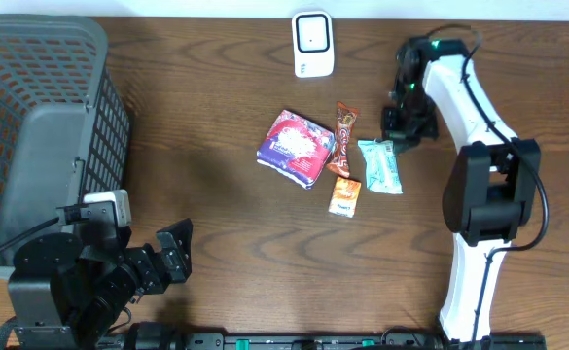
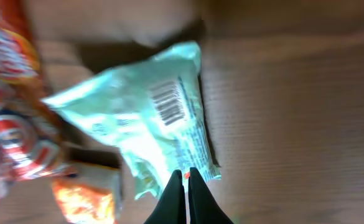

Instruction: Scan the item barcode

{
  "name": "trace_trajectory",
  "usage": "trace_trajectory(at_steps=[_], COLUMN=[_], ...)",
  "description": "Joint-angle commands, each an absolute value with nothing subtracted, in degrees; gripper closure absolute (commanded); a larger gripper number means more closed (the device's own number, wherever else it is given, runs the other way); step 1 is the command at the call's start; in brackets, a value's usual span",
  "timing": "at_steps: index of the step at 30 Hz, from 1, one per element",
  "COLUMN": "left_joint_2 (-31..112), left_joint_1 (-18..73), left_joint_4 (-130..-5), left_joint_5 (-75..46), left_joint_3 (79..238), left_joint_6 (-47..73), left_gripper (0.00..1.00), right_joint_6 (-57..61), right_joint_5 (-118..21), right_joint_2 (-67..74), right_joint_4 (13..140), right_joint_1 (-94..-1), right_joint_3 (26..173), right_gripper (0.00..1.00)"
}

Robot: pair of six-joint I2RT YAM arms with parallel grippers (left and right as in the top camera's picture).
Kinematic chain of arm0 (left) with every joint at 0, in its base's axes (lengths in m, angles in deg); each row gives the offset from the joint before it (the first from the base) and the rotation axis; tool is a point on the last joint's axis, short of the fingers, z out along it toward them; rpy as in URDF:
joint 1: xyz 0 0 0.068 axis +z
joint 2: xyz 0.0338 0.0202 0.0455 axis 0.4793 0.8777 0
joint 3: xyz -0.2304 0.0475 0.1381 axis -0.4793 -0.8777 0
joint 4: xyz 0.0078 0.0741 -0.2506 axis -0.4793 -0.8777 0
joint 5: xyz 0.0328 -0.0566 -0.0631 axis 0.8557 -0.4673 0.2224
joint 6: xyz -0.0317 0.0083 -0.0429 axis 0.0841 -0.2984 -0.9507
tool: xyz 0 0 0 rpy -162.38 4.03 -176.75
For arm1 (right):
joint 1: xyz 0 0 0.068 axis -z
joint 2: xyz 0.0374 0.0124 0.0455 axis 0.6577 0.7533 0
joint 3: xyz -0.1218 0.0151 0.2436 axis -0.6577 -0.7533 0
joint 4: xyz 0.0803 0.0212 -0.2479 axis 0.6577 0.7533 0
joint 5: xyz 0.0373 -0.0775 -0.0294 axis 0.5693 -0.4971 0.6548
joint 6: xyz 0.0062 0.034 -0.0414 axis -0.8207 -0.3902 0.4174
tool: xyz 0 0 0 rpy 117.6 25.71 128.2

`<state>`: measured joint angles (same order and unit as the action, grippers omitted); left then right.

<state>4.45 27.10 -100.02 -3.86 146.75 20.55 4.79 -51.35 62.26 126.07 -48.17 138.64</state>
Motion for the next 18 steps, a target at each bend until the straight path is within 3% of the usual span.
trace_trajectory(at_steps=[1,5,18], left_joint_2=[4.5,4.5,4.5], left_joint_1=[27.3,27.3,27.3], left_joint_4=[-100.0,-100.0,-100.0], left_joint_5=[-4.7,-4.7,-4.7], left_joint_3=[147.6,147.6,147.6], left_joint_6=[20.6,20.6,20.6], left_gripper=[0.02,0.02,0.02], right_joint_6=[4.2,6.1,-8.4], right_joint_5=[-51.4,-53.7,-85.9], right_joint_2=[59.5,59.6,59.7], right_joint_4=[127.3,127.5,120.0], right_joint_1=[-49.5,-51.8,-64.6], right_joint_3=[141.2,139.9,125.9], right_gripper=[0.94,0.62,0.60])
